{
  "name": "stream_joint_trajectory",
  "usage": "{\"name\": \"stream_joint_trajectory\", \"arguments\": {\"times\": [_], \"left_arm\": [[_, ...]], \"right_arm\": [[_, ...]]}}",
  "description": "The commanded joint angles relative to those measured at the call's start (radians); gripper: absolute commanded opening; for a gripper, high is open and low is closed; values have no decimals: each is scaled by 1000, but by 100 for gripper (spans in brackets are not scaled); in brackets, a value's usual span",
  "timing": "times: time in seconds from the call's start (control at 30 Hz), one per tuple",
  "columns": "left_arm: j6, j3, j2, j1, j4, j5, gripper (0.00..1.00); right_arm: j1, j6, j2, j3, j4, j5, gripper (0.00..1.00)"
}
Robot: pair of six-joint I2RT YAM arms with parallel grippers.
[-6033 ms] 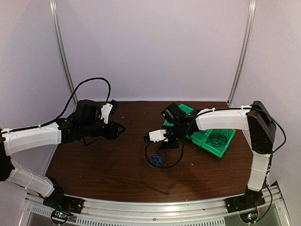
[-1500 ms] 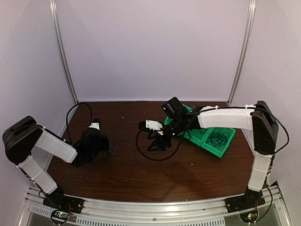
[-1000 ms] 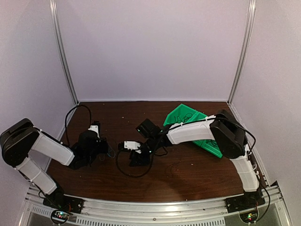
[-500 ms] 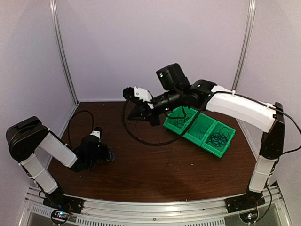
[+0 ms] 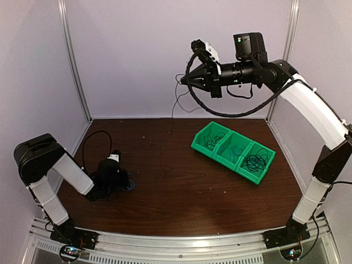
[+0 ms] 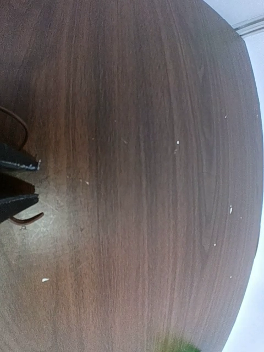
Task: Untangle the cables
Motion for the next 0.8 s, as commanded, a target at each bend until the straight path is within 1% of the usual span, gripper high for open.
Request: {"name": "stream_joint_trajectory", "arguments": {"times": [0.0, 0.2, 0.33, 0.47, 0.77], "left_arm": [[-2, 4, -14, 7, -22, 12, 18], [-15, 9, -108, 7, -77, 33, 34], [-25, 13, -153, 7, -130, 31, 42], [-25, 15, -187, 7, -173, 33, 45], [-26, -3, -235, 7, -201, 31, 46]], "right_arm": [[-93, 58, -24, -16, 57, 32, 0], [-211, 134, -10, -47, 182, 46, 0], [-255, 166, -6, -40, 257, 66, 0], [-286, 170, 11, 17, 291, 89, 0], [-306, 108, 63, 202, 310, 184, 0]]}}
